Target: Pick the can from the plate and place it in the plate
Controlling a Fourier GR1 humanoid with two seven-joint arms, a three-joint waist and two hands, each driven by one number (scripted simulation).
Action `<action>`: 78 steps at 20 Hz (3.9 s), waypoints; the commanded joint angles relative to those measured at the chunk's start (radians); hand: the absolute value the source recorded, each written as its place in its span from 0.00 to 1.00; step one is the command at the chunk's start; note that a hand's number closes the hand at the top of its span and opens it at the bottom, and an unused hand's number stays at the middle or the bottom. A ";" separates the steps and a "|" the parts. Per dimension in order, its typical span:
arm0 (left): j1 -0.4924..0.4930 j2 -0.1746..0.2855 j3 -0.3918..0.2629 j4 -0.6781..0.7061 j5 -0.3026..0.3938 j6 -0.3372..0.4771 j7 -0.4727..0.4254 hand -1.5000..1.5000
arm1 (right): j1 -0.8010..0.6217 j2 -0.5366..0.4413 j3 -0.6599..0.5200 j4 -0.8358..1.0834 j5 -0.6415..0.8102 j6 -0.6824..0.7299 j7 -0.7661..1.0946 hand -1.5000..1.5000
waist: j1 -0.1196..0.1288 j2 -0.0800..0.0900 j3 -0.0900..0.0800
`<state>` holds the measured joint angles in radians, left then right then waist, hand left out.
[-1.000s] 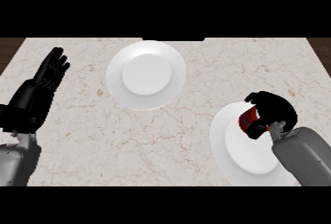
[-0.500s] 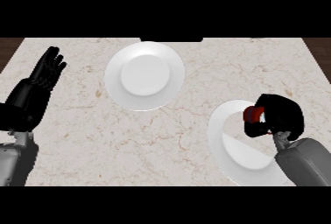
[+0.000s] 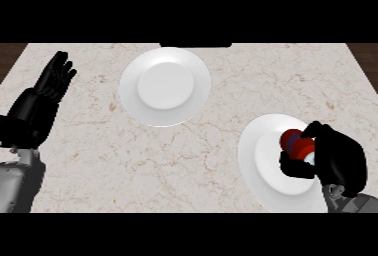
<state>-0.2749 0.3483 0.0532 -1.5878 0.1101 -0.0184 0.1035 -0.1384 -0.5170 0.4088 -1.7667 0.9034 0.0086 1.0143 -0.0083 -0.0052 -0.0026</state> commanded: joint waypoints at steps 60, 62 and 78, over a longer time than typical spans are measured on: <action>-0.089 -0.115 -0.075 -0.025 -0.073 -0.036 0.049 0.50 | -1.071 0.517 -0.144 1.293 -0.647 -0.837 -0.661 0.00 | 0.145 0.037 0.004; -0.114 -0.099 -0.055 0.012 -0.072 -0.047 0.013 0.50 | -1.098 0.517 -0.192 1.268 -0.711 -0.841 -0.702 0.00 | 0.137 0.044 0.004; -0.025 -0.074 0.028 0.010 -0.075 -0.040 0.007 0.50 | -0.842 0.458 -0.311 1.097 -0.880 -0.753 -1.020 0.00 | 0.007 0.003 0.003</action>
<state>-0.3109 0.2785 0.0751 -1.5787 0.0485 -0.0654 0.1147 -1.0471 -0.0210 0.0893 -0.6004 0.0129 -0.7940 0.0053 0.0206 0.0059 0.0004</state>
